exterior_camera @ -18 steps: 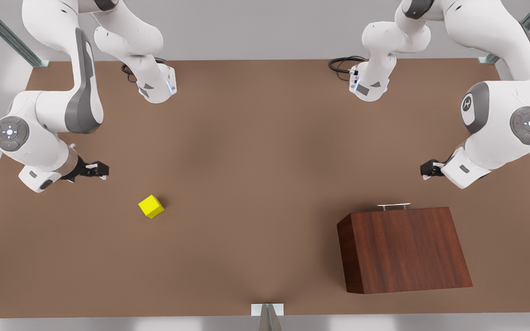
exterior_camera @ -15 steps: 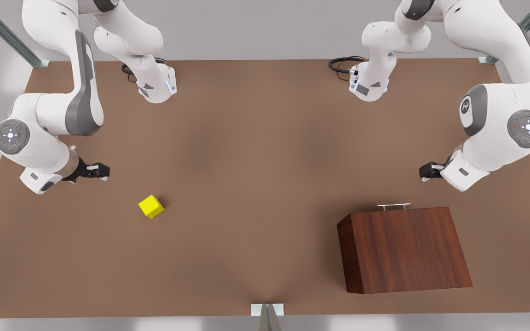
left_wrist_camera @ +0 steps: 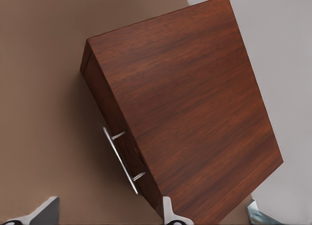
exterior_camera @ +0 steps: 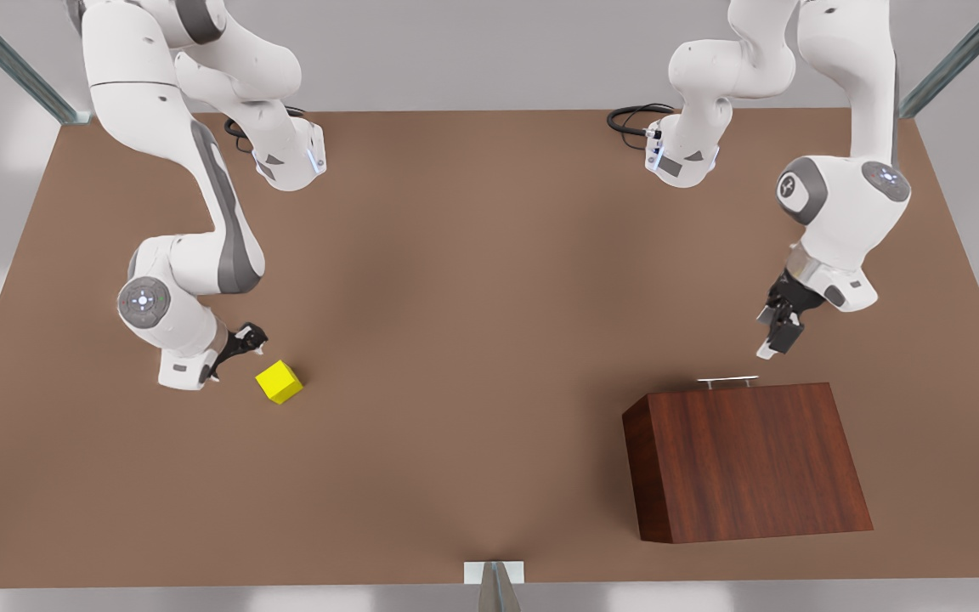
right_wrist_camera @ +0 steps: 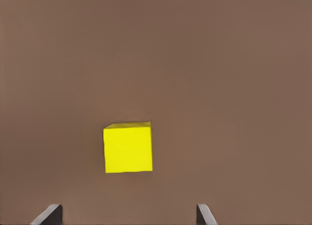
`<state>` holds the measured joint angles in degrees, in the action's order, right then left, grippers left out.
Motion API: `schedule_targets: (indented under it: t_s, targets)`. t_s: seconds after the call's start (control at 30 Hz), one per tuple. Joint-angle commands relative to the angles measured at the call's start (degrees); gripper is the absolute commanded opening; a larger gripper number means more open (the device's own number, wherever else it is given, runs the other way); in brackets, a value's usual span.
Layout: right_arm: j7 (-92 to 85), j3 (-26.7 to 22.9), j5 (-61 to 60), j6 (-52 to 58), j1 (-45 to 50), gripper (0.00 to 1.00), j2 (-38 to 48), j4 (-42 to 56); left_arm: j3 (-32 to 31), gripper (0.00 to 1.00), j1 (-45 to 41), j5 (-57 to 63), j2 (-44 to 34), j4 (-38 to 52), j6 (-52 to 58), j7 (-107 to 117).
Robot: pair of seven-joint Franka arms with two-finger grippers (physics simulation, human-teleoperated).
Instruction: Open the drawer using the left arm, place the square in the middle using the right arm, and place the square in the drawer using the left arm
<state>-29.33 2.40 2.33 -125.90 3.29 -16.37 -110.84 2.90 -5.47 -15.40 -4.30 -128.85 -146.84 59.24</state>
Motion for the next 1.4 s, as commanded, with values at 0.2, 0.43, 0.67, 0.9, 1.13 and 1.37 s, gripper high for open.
schedule_targets:
  t_s: [0.2, 0.43, 0.67, 0.9, 1.13, 1.37]
  targets:
    - [-21.99, -0.47, -7.08, -5.14, -1.36, 1.00, -6.74, 1.41, 0.09, 1.00, -0.07, -10.61, 1.93, -3.08, -3.19, 0.09]
    - [-22.18, -1.96, -13.06, -5.76, -0.57, 1.00, -12.28, 3.17, 0.09, 1.00, -0.07, -19.05, 5.09, -3.87, -5.56, 0.18]
    - [-20.42, -2.40, -11.83, -6.72, 0.66, 1.00, -13.07, 4.05, 0.00, 1.00, -0.07, -22.66, 9.75, -3.78, -9.43, 0.00]
    - [-19.89, -2.31, -11.12, -9.98, 0.75, 1.00, -15.36, 4.40, 0.00, 1.00, -0.07, -22.75, 12.12, -3.25, -10.39, -0.61]
    - [-20.06, -2.31, -11.12, -9.54, 1.98, 1.00, -14.13, 2.73, -0.27, 1.00, -0.07, -22.66, 13.97, -1.58, -10.39, -0.61]
    - [-20.06, -2.40, -11.21, -12.88, 1.89, 1.00, -14.39, -0.61, -0.27, 1.00, -0.07, -22.66, 16.25, -1.58, -10.30, -0.70]
